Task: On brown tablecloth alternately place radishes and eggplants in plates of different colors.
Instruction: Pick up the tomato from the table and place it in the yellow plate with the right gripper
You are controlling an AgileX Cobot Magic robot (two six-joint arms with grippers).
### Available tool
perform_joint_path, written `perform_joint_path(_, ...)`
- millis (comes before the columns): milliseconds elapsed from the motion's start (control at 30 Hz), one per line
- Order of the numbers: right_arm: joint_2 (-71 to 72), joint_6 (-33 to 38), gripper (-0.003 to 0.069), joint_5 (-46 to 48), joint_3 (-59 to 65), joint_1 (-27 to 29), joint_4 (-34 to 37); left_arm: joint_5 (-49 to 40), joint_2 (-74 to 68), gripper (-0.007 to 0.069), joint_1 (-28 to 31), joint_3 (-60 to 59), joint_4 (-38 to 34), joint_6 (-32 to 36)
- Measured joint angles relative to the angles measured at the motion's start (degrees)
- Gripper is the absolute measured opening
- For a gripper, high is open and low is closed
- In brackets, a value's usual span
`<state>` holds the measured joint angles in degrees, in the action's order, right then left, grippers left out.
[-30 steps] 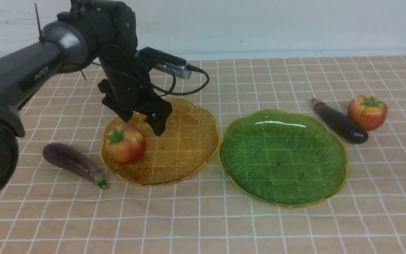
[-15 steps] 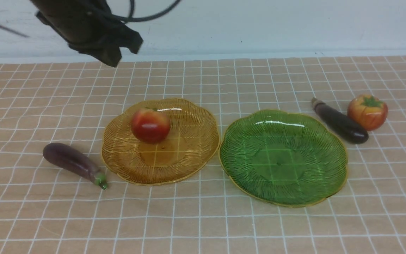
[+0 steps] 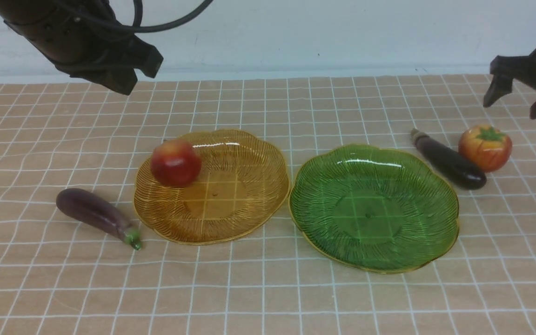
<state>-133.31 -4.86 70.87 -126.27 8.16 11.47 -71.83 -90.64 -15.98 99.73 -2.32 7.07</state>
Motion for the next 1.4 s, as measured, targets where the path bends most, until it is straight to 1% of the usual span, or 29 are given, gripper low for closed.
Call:
perform_joint_path(267,-3.17,-0.58,0.0642,0.40,-1.19,-0.07,-0.61,0.00,0.00,-0.0003,0.00,0.00,0.00,-0.06)
perform_joint_path(600,-6.64,-0.58,0.0640,-0.07,-1.49,-0.07,3.52,0.00,0.00,-0.0003,0.00,0.00,0.00,-0.52)
perform_joint_path(700,-7.15,-0.58,0.0620,-0.59,-1.49,-0.07,3.98,0.00,0.00,-0.0003,0.00,0.00,0.00,-0.52)
perform_joint_path(800,-7.15,-0.58,0.0566,-0.64,-1.49,-0.07,3.98,0.00,0.00,-0.0003,0.00,0.00,0.00,-0.58)
perform_joint_path(1000,-7.37,-0.37,0.0563,-0.29,-2.10,-0.07,3.81,0.00,0.00,-0.0003,0.00,0.00,0.00,-0.58)
perform_joint_path(1167,-6.78,-0.44,0.0563,0.41,-6.79,-0.07,2.36,0.00,0.00,-0.0003,0.00,0.00,0.00,-0.63)
perform_joint_path(1233,-3.97,-0.57,0.0563,0.51,-7.79,-0.27,3.67,0.00,0.00,-0.0003,0.00,0.00,0.00,-0.63)
perform_joint_path(1300,-0.35,-1.17,0.0563,0.70,-8.28,-0.77,6.68,0.00,0.00,-0.0003,0.00,0.00,0.00,-0.63)
perform_joint_path(1400,4.57,-0.58,0.0563,0.70,-8.79,-3.26,13.86,0.00,0.00,-0.0003,0.00,0.00,0.00,-0.63)
